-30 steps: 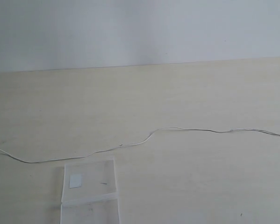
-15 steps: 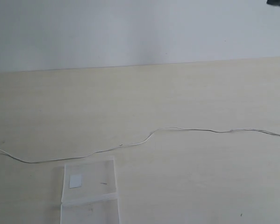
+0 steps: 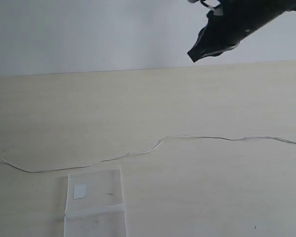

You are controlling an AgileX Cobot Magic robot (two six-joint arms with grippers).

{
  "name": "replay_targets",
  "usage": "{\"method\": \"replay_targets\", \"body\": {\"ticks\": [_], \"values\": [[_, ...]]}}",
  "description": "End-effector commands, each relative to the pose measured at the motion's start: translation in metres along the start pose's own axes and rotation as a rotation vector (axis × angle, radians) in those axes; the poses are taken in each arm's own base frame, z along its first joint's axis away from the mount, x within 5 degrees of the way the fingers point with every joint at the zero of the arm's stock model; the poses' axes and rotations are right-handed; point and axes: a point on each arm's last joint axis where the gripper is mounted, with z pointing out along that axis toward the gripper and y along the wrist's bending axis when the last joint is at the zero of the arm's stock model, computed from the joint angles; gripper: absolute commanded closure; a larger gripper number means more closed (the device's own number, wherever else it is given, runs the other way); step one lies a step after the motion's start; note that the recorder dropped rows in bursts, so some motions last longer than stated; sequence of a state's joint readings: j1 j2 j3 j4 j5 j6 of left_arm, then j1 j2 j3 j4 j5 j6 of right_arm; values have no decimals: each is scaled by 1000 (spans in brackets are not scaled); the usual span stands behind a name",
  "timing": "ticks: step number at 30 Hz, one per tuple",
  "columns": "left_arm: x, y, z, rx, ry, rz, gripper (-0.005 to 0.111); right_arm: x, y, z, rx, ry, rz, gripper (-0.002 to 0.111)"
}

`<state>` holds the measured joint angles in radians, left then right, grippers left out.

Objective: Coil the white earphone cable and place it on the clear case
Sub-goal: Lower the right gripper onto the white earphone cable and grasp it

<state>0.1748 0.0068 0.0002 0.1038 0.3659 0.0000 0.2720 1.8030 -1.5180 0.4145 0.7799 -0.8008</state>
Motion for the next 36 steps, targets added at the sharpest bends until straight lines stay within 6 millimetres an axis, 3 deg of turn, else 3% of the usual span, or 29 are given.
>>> {"method": "replay_targets", "body": {"ticks": [1,9,18,23,30,36], "values": [[-1,0,-1,0,-12,-9,107,-9,9,24,-50,215,-325,108],[-1,0,-1,0,-12,-9,107,-17,45,57,-171,240,-675,108],[-1,0,-1,0,-12,-9,107,-5,68,98,-288,292,-676,107],[-1,0,-1,0,-12,-9,107,5,67,119,-292,330,-676,91],[-1,0,-1,0,-12,-9,107,23,59,146,-261,415,-740,56],[-1,0,-1,0,-12,-9,107,32,58,161,-250,435,-736,53]]}}
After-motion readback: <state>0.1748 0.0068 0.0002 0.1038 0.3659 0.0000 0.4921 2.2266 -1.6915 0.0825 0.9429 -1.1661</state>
